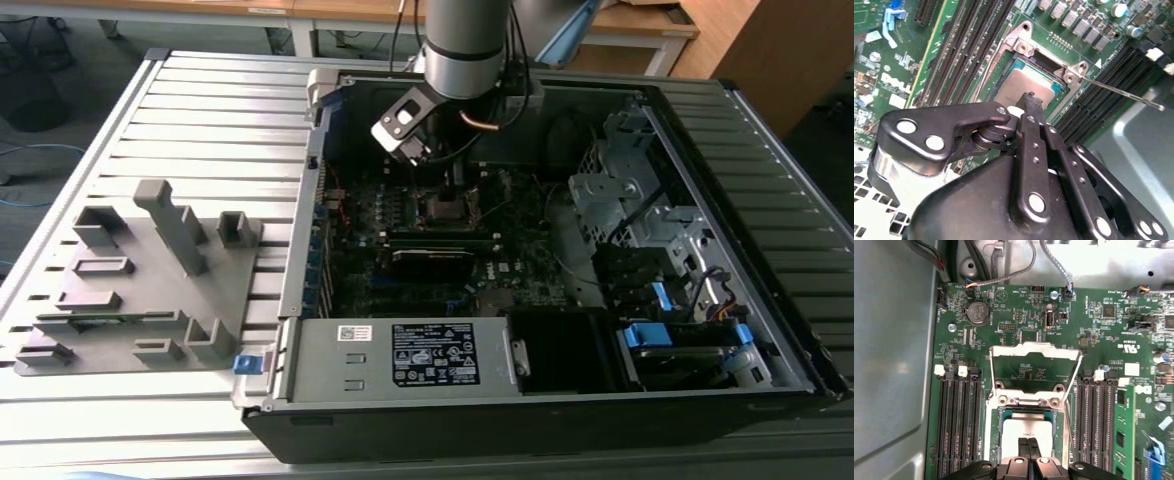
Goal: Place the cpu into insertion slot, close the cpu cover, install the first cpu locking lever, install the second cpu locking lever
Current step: 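Place the cpu into insertion slot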
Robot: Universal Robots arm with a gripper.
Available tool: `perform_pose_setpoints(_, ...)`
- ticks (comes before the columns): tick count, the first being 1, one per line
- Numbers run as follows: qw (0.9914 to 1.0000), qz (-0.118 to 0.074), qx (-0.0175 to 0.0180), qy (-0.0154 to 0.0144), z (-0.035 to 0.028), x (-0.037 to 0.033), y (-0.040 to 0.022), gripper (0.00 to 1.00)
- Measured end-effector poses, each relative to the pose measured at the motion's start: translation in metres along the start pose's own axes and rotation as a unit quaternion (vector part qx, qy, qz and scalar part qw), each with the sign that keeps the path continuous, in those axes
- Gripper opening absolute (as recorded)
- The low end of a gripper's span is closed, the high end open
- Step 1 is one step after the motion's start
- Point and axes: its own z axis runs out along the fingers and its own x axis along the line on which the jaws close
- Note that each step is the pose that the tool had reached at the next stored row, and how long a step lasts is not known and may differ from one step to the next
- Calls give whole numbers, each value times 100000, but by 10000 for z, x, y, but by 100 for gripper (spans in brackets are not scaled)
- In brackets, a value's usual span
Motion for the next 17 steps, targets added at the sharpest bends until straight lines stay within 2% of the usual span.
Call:
perform_pose_setpoints(4,100000,0,-1,1,-69,0,3,11)
perform_pose_setpoints(17,100000,5,1,-4,-121,0,6,11)
